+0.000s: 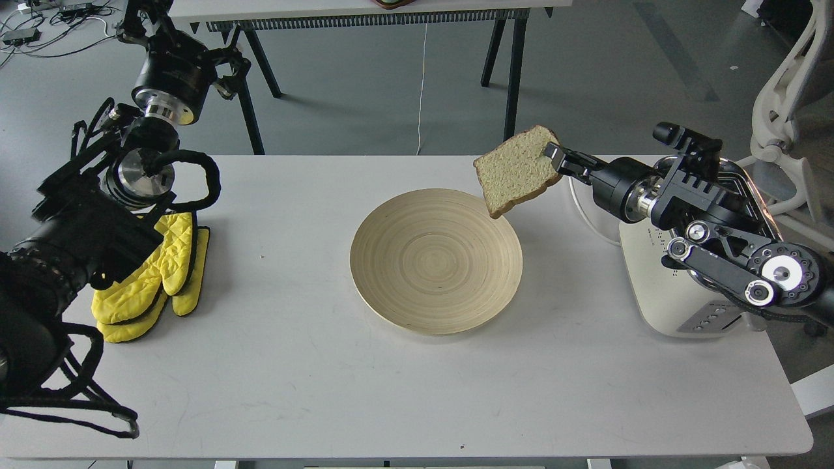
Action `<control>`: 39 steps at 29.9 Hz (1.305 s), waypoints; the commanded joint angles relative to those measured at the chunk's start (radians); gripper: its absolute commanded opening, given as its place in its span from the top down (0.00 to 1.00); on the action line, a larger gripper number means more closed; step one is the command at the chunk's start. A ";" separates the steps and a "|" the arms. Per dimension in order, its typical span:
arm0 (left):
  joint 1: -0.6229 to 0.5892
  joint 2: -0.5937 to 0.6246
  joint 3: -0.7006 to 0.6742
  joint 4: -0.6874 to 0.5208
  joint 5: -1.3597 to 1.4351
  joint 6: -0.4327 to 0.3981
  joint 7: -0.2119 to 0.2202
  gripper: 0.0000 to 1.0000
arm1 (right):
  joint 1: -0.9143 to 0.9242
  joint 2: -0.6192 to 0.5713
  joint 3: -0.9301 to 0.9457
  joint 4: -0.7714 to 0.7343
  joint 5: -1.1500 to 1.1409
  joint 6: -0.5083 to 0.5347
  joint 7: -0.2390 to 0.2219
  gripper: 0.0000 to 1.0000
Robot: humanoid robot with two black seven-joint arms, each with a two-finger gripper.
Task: Put bread in toaster with right arm
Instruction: 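Carry the bread slice with the right gripper above the toaster slot, then lower the bread into the toaster slot and open the right gripper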
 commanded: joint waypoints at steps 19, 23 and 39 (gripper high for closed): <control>0.000 -0.002 0.003 0.000 0.000 0.000 0.000 0.00 | 0.058 -0.651 -0.035 0.430 -0.017 0.197 -0.121 0.99; 0.000 -0.002 0.003 0.000 0.000 0.000 0.000 0.00 | 0.051 -0.681 -0.075 0.439 -0.057 0.197 -0.127 0.99; 0.000 -0.002 0.006 0.000 0.000 0.000 0.000 0.00 | 0.035 -0.694 -0.135 0.430 -0.081 0.191 -0.150 0.99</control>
